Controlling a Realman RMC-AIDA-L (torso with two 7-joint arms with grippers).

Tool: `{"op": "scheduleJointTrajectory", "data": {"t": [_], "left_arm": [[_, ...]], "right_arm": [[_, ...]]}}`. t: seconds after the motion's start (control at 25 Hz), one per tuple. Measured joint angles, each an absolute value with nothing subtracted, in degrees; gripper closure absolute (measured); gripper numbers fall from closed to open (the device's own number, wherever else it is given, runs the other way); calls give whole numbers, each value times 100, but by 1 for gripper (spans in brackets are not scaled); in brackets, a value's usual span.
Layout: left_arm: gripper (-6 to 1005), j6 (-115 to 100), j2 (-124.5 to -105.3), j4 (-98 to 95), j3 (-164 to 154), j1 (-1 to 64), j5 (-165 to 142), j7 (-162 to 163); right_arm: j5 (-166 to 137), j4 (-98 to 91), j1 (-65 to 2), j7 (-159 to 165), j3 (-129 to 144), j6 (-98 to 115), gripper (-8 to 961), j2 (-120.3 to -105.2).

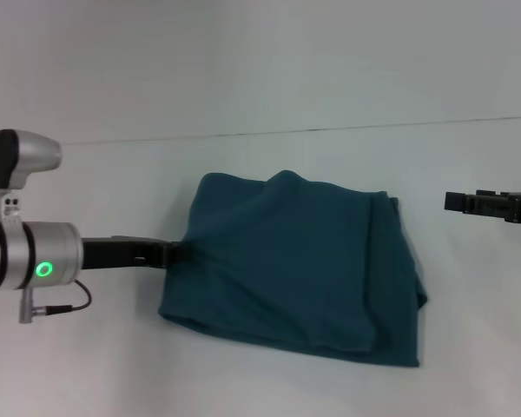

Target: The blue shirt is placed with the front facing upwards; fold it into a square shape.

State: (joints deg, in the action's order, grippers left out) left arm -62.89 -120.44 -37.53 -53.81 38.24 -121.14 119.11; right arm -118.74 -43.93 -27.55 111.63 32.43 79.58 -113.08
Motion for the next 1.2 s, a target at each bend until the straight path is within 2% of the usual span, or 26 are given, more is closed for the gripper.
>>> {"op": "scheduleJointTrajectory", "data": {"t": [0.72, 1.2], "left_arm": [[952, -7220, -12190, -4359, -4971, 3174, -12189, 11969], [927, -7595, -12150, -4377, -4277, 3054, -12327, 12033]], "right_arm": [[-11874, -4395, -2805, 11173, 3253, 7930, 24, -11292], [-11873, -4397, -2808, 11156, 3252, 7965, 24, -11319]]}}
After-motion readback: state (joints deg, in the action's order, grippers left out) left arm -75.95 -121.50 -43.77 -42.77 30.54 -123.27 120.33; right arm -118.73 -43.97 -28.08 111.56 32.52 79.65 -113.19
